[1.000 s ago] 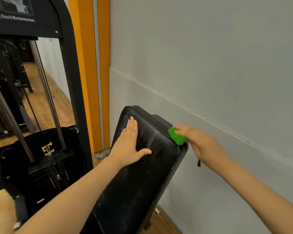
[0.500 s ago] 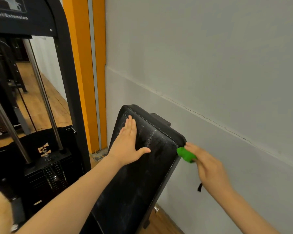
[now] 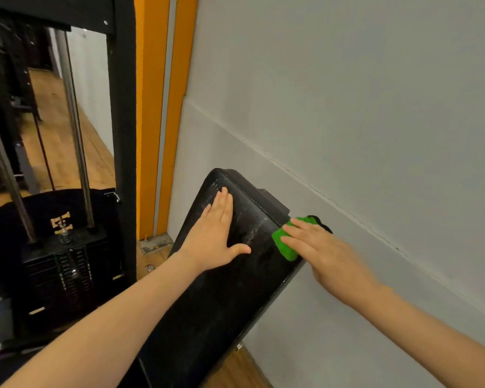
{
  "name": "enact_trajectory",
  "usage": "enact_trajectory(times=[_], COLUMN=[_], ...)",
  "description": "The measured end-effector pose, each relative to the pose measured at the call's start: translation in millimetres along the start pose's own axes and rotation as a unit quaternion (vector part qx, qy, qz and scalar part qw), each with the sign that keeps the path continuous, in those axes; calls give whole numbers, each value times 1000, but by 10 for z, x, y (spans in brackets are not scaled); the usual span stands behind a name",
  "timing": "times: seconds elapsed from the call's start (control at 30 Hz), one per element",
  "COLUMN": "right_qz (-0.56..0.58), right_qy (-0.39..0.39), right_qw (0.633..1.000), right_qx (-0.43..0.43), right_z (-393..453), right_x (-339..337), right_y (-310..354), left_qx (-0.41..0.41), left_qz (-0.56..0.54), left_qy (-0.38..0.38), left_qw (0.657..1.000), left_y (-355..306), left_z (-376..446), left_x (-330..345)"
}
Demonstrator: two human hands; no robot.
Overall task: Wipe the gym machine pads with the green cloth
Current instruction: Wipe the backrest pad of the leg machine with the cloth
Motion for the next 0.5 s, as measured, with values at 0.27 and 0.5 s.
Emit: enact_trajectory(times=[0.27,0.5], right_qz=[-83,-91], right_qy=[98,117], right_qw=[991,989], right_qx=[-25,-12], right_z=[572,249], right_x=[178,-144], right_y=[144,299], left_qx=[1,7], left_qz=[4,-21], left_qy=[-3,-7], left_qw=[1000,1000], left_y=[71,95], left_z=[22,43], left_x=[29,63])
Point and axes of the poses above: each hand's wrist, its own z-axis towards the middle knuckle, its own x-axis out of the palm, y = z × x, the point moved 1 cm from there along z, towards the middle knuckle, and after that the axes turned 7 degrees about z, right-handed, at the moved point
